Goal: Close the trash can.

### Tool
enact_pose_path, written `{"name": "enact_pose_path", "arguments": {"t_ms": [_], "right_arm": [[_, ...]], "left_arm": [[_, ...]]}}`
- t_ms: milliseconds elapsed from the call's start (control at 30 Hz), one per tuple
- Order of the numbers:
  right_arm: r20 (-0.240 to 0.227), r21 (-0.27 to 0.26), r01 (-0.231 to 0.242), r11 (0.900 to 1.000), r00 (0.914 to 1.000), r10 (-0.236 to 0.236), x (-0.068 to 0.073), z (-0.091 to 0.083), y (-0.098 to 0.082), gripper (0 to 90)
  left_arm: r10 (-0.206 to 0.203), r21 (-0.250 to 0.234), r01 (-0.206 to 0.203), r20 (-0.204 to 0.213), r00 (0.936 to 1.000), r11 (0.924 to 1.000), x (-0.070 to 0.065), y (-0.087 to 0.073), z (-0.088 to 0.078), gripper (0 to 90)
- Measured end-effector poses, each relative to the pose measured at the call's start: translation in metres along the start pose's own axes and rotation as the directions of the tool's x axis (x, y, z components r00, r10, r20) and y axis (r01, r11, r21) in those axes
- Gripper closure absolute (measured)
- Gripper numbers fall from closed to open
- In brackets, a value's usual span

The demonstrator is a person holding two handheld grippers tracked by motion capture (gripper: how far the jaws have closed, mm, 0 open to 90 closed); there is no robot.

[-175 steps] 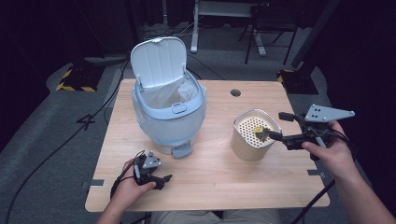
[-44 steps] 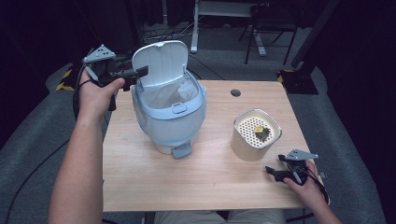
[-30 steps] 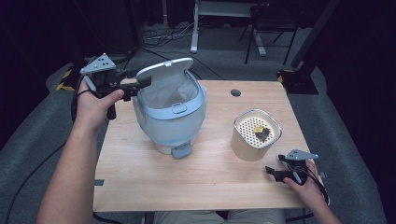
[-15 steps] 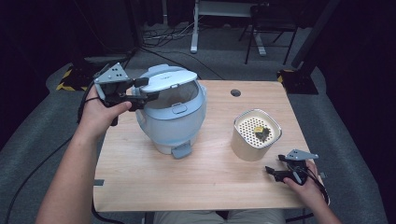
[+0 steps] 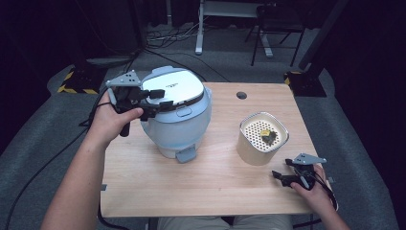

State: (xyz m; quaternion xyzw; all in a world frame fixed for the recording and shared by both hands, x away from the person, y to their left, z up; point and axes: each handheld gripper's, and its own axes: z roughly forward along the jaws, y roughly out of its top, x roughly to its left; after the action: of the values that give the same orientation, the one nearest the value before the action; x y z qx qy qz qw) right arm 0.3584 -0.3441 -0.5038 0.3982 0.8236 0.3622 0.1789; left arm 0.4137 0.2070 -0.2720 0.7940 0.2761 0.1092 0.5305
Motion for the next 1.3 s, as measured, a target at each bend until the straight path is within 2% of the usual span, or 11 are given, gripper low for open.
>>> {"name": "enact_pose_path", "arguments": {"t_ms": [200, 267, 433, 467, 500, 533, 667, 833, 1033, 1233, 1300], "right_arm": [[0.0, 0.0, 0.0, 1.0, 1.0, 0.0, 0.0, 0.0, 0.0, 18.7], [0.0, 0.0, 0.0, 1.0, 1.0, 0.0, 0.0, 0.0, 0.0, 18.7], [0.0, 0.0, 0.0, 1.0, 1.0, 0.0, 0.0, 0.0, 0.0, 18.7], [0.0, 0.0, 0.0, 1.0, 1.0, 0.0, 0.0, 0.0, 0.0, 18.7], [0.0, 0.0, 0.0, 1.0, 1.0, 0.0, 0.0, 0.0, 0.0, 18.7], [0.002, 0.0, 0.0, 1.0, 1.0, 0.0, 0.0, 0.0, 0.0, 18.7], [0.0, 0.0, 0.0, 1.0, 1.0, 0.0, 0.0, 0.0, 0.0, 18.7], [0.0, 0.0, 0.0, 1.0, 1.0, 0.0, 0.0, 0.0, 0.0, 18.7], [0.0, 0.0, 0.0, 1.0, 1.0, 0.0, 0.0, 0.0, 0.0, 18.7], [0.001, 0.0, 0.001, 1.0, 1.0, -0.001, 0.0, 0.0, 0.0, 18.7], [0.0, 0.0, 0.001, 1.0, 1.0, -0.001, 0.0, 0.0, 0.0, 18.7]], "left_arm": [[-0.009, 0.005, 0.009, -0.014, 0.9999, 0.9999, 0.003, 0.001, 0.013, 46.8], [-0.003, 0.01, 0.004, -0.035, 0.9994, 0.9999, 0.004, 0.001, 0.021, 46.9], [0.002, 0.007, -0.002, -0.055, 0.9985, 1.0, 0.005, 0.003, 0.026, 47.7], [0.027, 0.002, -0.027, -0.09, 0.9956, 0.9996, 0.006, 0.002, 0.028, 47.7], [0.027, 0.002, -0.027, -0.09, 0.9956, 0.9996, 0.006, 0.002, 0.028, 47.7], [0.038, 0.001, -0.038, -0.115, 0.9926, 0.9993, 0.005, 0.001, 0.029, 47.8], [0.071, 0.025, -0.068, -0.13, 0.989, 0.9974, 0.003, 0.003, 0.03, 47.8], [0.069, 0.026, -0.067, -0.132, 0.9889, 0.9974, 0.004, 0.003, 0.031, 47.8], [0.05, 0.037, -0.045, -0.165, 0.9849, 0.9983, 0.003, 0.006, 0.033, 47.8], [0.04, 0.041, -0.032, -0.201, 0.9788, 0.9986, -0.002, 0.007, 0.034, 47.9], [0.058, 0.064, -0.045, -0.231, 0.9713, 0.997, -0.003, 0.006, 0.035, 48.3]]}}
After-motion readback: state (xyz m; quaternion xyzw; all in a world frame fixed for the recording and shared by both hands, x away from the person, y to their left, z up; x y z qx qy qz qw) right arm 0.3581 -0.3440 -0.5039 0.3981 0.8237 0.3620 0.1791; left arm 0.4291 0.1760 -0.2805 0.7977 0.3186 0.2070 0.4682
